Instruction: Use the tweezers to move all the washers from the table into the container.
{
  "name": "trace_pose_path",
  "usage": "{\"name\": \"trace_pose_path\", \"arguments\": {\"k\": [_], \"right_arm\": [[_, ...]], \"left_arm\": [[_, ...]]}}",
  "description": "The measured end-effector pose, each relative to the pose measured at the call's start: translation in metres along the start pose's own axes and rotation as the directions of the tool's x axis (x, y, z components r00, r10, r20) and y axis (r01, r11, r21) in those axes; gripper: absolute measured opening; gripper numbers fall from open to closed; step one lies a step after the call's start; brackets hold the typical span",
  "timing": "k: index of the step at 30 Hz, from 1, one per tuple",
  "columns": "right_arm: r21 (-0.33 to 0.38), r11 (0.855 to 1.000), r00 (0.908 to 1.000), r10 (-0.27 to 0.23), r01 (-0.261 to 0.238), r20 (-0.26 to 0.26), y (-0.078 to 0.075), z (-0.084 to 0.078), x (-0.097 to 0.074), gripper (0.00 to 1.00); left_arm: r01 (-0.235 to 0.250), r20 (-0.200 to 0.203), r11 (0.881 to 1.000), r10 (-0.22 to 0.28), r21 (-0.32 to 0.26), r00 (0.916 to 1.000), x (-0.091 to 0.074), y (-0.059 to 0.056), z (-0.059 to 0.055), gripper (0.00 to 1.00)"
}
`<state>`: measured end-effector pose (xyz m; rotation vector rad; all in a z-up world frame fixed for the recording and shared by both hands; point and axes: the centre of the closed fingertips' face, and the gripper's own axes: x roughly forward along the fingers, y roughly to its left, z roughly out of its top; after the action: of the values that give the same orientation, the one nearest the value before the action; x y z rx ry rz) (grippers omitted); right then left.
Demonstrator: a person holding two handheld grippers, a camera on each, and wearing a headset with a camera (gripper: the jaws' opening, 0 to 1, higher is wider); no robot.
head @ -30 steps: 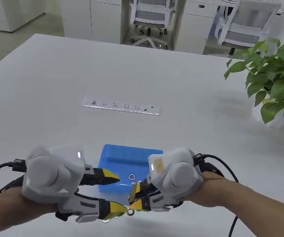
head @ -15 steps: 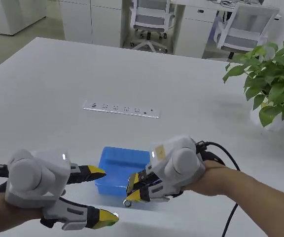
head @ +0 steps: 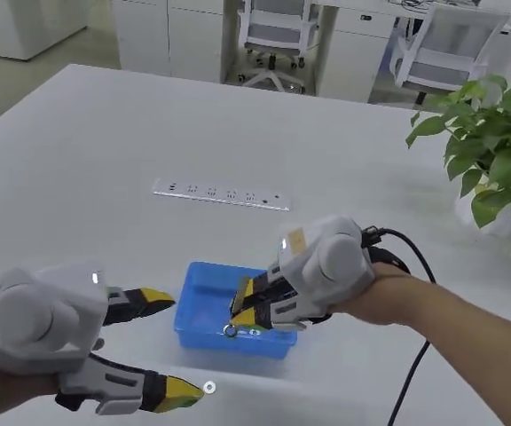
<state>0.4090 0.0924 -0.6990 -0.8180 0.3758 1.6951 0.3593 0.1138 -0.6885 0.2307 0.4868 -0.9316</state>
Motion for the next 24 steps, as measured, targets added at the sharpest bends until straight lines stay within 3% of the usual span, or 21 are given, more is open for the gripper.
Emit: {"name": "trace_pose_path", "arguments": {"k": [14, 24], "right_arm": [[0.026, 0.999, 0.9993, -0.037, 0.037, -0.005, -0.023, -0.016, 0.014, 0.09], [0.039, 0.999, 0.9994, -0.027, 0.027, -0.023, -0.027, -0.032, 0.030, 0.09]], "left_arm": [[-0.005, -0.002, 1.000, 0.005, -0.016, 1.0000, -0.001, 0.007, -0.006, 0.80], [-0.006, -0.015, 1.000, 0.005, -0.020, 0.9999, 0.001, 0.014, -0.008, 0.79]]}}
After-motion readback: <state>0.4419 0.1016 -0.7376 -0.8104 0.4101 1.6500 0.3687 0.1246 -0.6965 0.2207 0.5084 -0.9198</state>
